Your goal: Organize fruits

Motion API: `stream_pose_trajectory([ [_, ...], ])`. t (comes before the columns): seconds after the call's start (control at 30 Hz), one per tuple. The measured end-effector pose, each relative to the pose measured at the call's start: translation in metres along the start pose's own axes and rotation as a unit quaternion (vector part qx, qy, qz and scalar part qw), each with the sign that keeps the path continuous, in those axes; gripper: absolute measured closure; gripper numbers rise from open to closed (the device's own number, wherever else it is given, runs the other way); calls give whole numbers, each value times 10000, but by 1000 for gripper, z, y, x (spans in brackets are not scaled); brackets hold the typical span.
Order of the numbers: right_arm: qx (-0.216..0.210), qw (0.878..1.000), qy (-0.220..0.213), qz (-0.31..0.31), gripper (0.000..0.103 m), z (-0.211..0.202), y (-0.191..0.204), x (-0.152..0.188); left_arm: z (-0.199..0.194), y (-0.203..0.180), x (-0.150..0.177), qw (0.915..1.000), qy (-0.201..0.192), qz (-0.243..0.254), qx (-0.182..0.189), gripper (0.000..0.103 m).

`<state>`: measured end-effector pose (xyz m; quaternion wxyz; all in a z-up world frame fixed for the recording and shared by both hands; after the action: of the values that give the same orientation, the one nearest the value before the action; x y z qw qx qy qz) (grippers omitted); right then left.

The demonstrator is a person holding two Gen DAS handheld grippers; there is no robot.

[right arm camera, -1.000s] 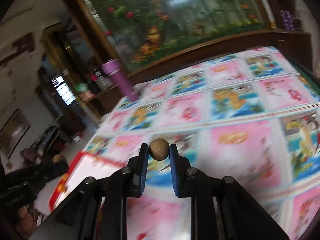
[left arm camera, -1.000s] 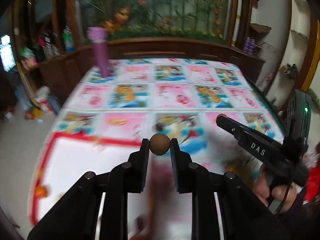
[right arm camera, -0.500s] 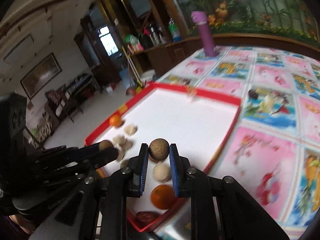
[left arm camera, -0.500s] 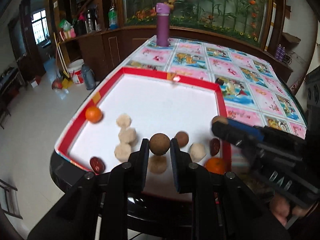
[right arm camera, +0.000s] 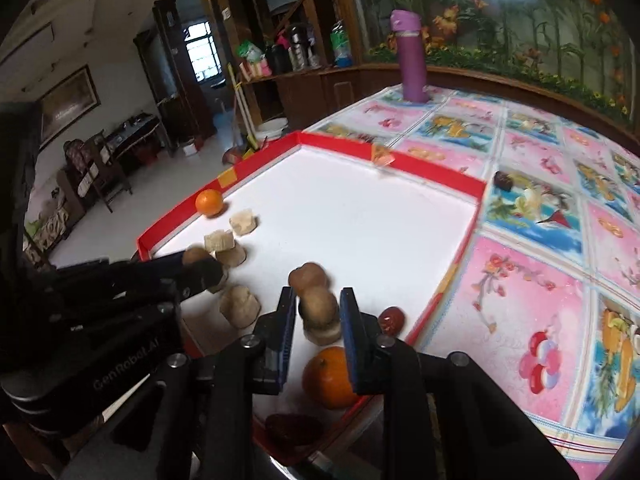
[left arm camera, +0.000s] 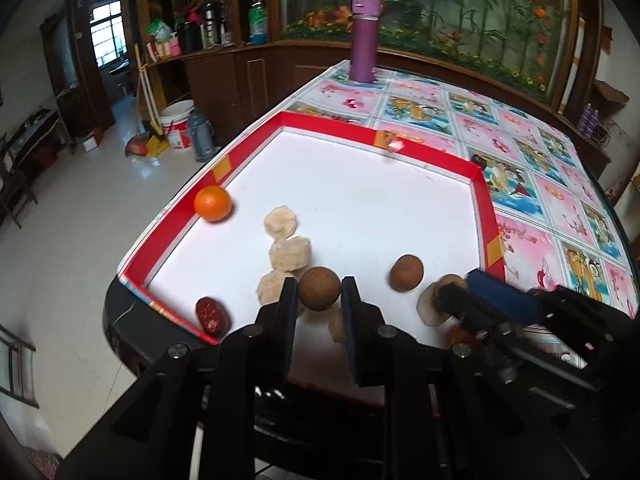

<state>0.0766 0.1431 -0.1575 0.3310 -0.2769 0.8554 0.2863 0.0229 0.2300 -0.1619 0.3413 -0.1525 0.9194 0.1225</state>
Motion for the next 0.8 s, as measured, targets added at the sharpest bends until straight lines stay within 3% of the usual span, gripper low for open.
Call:
stream_pose_trajectory([
  [0.03, 13, 10000, -78, -17, 65, -6, 1, -2, -3, 2, 0, 10000, -13, -8, -38, 62],
  [0.07, 35, 9998, -188, -31, 62, -13, 2, -6, -8, 4, 0, 9999, -86, -36, -94, 59],
  [0.23, 98, 9976, -679, -91, 57, -48, 6, -21, -40, 17, -9, 9980, -479, -214, -362, 26],
  [0.63, 218, 9852, -1690, -193, 44, -136, 30, -37, -134, 32, -17, 9878, -1400, -370, -568, 10],
  [0.73, 275, 9828, -1807, -268, 35, -153, 38, -36, -158, 40, -18, 9825, -1646, -470, -734, 0],
  [0.8, 330, 9810, -1881, -337, 31, -164, 45, -33, -169, 44, -19, 9791, -1782, -496, -846, 0],
])
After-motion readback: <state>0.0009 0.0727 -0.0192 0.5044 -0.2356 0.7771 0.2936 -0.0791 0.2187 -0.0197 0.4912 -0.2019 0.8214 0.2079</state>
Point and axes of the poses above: each gripper's, at about its wrist camera, not at the fingertips, and z roughly the way its jaws point, y to its left, x to its underside, the point moved 10 cm from there along z, roughly the way its jaws point, and after that the axes turned 11 degrees about -x, right-handed, at the moved point
